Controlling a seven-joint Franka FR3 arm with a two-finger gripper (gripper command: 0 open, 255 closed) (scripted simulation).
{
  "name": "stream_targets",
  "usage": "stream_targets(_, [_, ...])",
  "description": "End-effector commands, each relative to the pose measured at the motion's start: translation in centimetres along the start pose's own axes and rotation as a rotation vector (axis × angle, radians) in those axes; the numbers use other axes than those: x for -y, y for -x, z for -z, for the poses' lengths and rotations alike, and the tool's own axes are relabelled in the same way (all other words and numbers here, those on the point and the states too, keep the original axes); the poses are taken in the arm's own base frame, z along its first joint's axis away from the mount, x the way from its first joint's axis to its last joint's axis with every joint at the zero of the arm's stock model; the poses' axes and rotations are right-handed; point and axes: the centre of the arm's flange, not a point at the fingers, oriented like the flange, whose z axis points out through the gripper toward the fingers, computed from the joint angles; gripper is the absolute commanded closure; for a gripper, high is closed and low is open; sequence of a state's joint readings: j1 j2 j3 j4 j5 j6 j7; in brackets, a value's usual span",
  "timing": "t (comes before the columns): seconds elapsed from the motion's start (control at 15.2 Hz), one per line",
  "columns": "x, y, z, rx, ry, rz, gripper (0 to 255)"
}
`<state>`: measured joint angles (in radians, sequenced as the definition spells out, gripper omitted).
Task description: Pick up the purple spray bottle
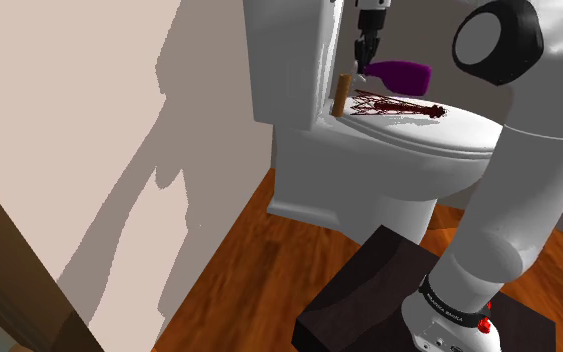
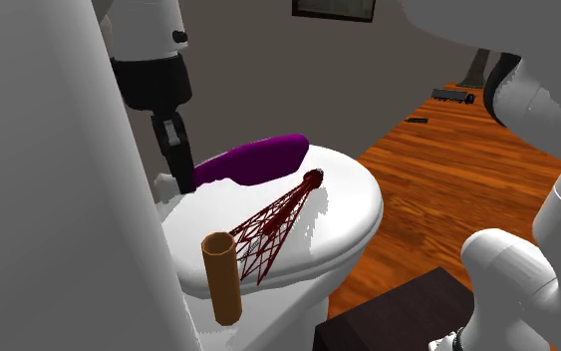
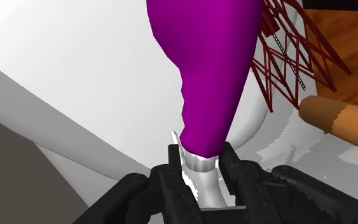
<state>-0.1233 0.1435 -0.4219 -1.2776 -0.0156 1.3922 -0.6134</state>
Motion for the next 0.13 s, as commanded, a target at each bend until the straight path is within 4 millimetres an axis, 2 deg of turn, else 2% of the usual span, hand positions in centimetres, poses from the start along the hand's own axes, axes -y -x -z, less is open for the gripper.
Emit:
stream_targets(0.0, [0.1, 0.15, 0.65, 0.001, 0.0, 0.0, 255])
stream_targets(0.07, [0.09, 0.15, 0.65, 0.001, 0.0, 0.0, 255])
